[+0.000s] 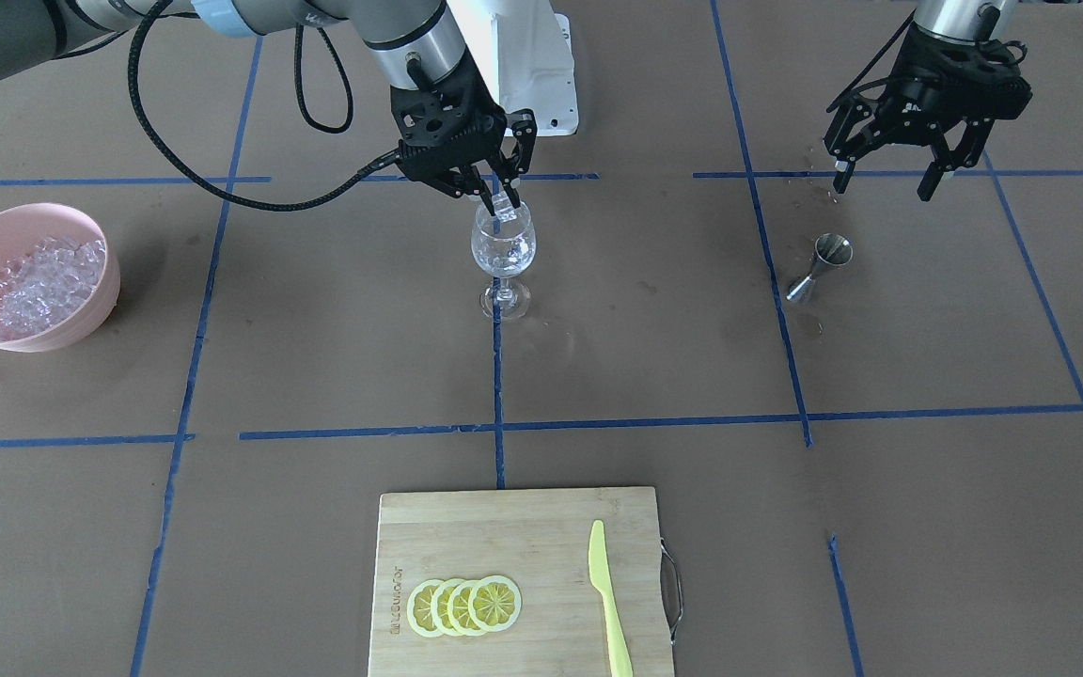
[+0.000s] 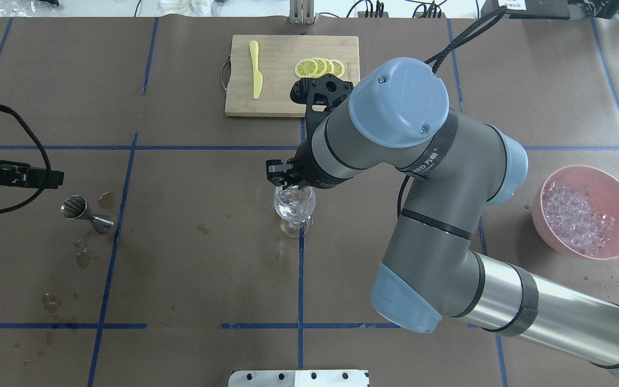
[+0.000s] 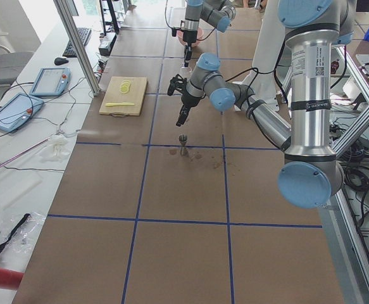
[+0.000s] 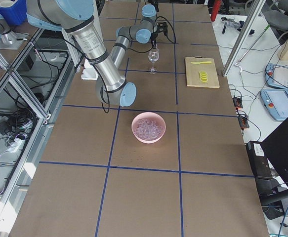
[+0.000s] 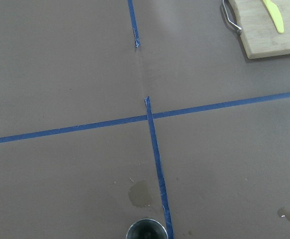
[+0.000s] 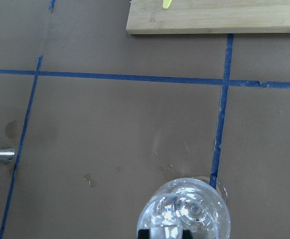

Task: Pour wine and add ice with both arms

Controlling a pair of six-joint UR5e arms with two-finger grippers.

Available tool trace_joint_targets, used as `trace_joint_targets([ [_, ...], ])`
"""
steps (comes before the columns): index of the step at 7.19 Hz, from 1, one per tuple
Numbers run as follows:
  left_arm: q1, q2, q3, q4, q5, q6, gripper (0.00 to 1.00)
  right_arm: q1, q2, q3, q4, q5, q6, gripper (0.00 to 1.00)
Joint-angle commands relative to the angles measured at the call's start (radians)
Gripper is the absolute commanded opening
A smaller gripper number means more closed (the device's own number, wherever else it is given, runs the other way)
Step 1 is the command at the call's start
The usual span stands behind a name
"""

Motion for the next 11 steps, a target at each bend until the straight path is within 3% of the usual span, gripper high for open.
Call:
trace_joint_targets([
  [1, -0.092, -0.05, 0.006, 0.114, -0.002, 0.165, 1.0, 0.0, 0.004, 0.001, -0.002, -0.007, 0.0, 1.0],
  [3, -0.226, -0.079, 0.051, 0.136, -0.043, 0.378, 1.0, 0.012, 0.004, 0.008, -0.004, -0.007, 0.0, 1.0],
  [6, -0.42, -0.176, 0.258, 0.135, -0.146, 0.754, 1.0, 0.127, -0.036, 0.054, -0.14, 0.017, -0.049, 1.0],
  [8, -0.48, -0.179, 0.311, 0.132, -0.167, 0.798, 1.0, 0.251, -0.102, 0.074, -0.275, 0.095, -0.269, 1.0],
  [10, -0.573, -0.185, 0.439, 0.13, -0.387, 0.798, 1.0, 0.412, -0.176, 0.061, -0.388, 0.195, -0.555, 1.0],
  [11, -0.601, -0.182, 0.46, 0.138, -0.428, 0.798, 1.0, 0.473, -0.22, 0.054, -0.439, 0.2, -0.715, 1.0],
])
